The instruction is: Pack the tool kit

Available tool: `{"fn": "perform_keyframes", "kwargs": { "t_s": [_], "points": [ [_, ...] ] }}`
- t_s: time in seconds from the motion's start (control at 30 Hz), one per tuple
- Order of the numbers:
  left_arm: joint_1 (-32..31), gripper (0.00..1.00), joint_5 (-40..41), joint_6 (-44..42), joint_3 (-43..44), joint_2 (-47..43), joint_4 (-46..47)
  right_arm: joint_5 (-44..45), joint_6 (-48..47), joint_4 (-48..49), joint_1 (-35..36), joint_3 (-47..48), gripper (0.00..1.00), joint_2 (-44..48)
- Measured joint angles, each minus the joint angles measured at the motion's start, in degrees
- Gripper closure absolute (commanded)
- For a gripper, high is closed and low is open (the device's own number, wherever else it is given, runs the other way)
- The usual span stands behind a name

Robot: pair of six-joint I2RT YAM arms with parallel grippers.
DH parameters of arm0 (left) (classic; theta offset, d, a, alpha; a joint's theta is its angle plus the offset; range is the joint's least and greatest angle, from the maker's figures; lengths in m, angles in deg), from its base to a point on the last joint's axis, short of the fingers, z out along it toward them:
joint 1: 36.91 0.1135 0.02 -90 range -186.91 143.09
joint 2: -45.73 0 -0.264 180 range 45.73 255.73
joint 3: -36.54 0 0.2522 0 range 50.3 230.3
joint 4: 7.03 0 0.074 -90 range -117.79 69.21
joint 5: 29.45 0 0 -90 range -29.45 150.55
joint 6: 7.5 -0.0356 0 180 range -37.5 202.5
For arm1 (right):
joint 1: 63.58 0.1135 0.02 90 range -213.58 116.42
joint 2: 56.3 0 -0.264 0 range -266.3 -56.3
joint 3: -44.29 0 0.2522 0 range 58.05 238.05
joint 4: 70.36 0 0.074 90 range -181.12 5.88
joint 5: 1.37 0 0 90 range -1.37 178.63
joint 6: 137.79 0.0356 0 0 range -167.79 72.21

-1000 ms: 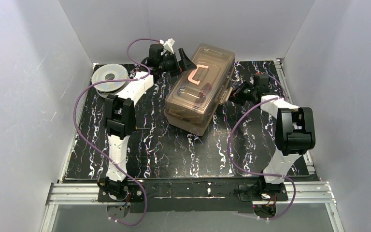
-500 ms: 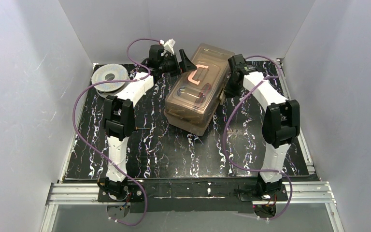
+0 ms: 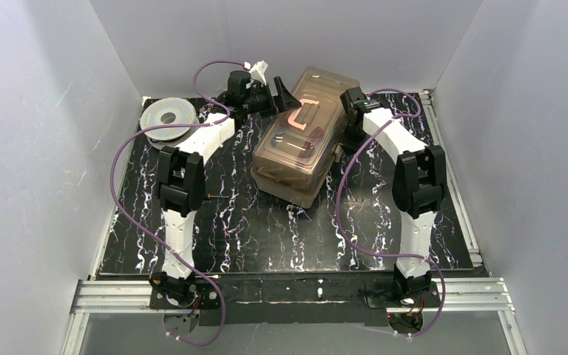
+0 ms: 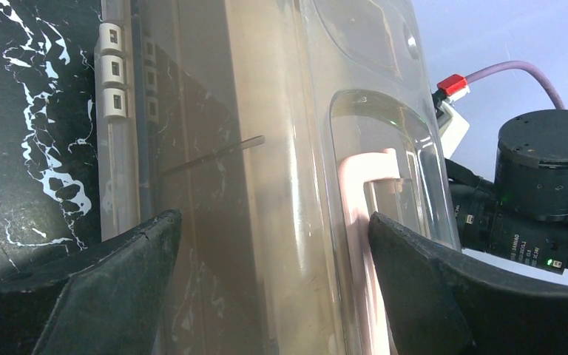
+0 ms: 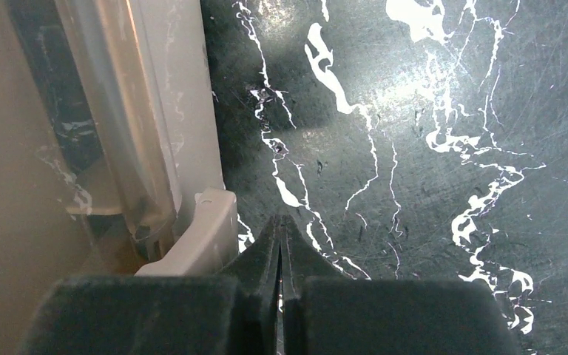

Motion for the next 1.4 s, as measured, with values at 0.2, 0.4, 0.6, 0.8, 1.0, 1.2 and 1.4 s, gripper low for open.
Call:
{"fn": "perform_keyframes", "kwargs": {
  "t_s": [0.2,0.4,0.6,0.8,1.0,1.2,1.4],
  "points": [
    [0.0,0.07,-0.04,0.11,-1.07,-0.28,1.51,-3.65,0.09,4.57,-0.79,-3.67,0.99,1.55],
    [0.33,0.08,-0.02,0.63,-2.8,-0.87,3.52,-16.72,0.39,19.8,-4.04,-14.03,0.99,4.83],
    [0.87,0.04,0.55,1.18,-4.63,-1.9,5.09,-25.99,1.01,31.63,-5.88,-20.11,0.88,4.33],
    [0.59,0.02,2.58,1.25,-4.9,-3.06,3.17,-30.8,1.84,40.17,-8.04,-29.44,0.59,10.88],
    [-0.52,0.02,5.88,-2.62,-3.39,-5.73,-5.68,-29.75,-0.92,41.4,-12.13,-35.58,0.22,22.88],
    [-0.76,0.02,10.36,-5.14,-11.21,-15.98,-12.02,-26.18,-5.01,44.0,-12.13,-39.93,0.18,36.85],
    [-0.59,0.02,27.65,-6.56,-33.46,-40.74,-8.79,-20.33,-8.39,54.84,-13.11,-55.23,0.17,54.73]
  ]
}}
